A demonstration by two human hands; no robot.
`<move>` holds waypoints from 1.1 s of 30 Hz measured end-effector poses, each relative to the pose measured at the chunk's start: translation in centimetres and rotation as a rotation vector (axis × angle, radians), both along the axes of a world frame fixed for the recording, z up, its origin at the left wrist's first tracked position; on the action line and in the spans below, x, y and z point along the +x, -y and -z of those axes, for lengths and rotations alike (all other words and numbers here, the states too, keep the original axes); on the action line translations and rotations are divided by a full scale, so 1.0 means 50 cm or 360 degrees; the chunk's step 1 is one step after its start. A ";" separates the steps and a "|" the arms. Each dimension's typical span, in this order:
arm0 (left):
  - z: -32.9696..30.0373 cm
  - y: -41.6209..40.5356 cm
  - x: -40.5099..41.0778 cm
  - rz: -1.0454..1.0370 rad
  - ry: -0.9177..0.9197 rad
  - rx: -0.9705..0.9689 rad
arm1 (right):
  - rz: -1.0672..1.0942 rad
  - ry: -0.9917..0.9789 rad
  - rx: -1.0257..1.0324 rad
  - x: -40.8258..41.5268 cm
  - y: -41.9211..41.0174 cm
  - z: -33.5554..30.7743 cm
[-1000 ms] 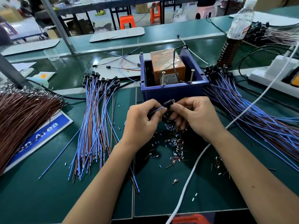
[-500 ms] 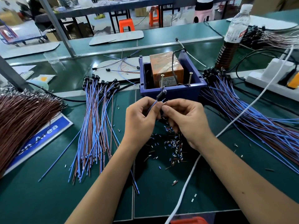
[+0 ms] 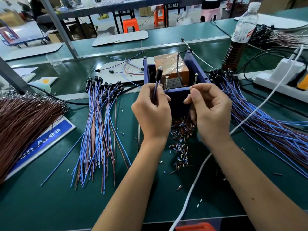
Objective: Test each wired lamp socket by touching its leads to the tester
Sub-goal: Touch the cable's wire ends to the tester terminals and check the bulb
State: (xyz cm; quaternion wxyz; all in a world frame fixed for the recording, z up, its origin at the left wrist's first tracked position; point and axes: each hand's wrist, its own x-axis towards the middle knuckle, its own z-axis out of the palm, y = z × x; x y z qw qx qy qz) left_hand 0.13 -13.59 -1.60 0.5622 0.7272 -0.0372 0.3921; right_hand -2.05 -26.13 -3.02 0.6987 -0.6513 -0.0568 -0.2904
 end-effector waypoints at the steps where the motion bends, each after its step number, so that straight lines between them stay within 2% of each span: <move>1: 0.002 0.006 -0.001 -0.0015 0.0013 -0.0005 | 0.0165 0.0015 -0.0069 0.002 0.003 0.003; 4: 0.016 0.010 -0.005 0.0024 0.0023 -0.0061 | 0.0529 0.0071 -0.0201 0.005 0.011 0.005; 8: 0.027 0.009 -0.008 0.0082 -0.0022 -0.0151 | 0.0723 0.0084 -0.0361 0.010 0.015 0.002; 18: 0.034 0.005 -0.004 0.0222 -0.0085 -0.0298 | 0.0766 0.0071 -0.0498 0.014 0.009 -0.008; 33: 0.034 0.006 -0.010 0.0239 -0.0089 -0.0264 | 0.0723 0.0149 -0.0555 0.016 0.009 -0.007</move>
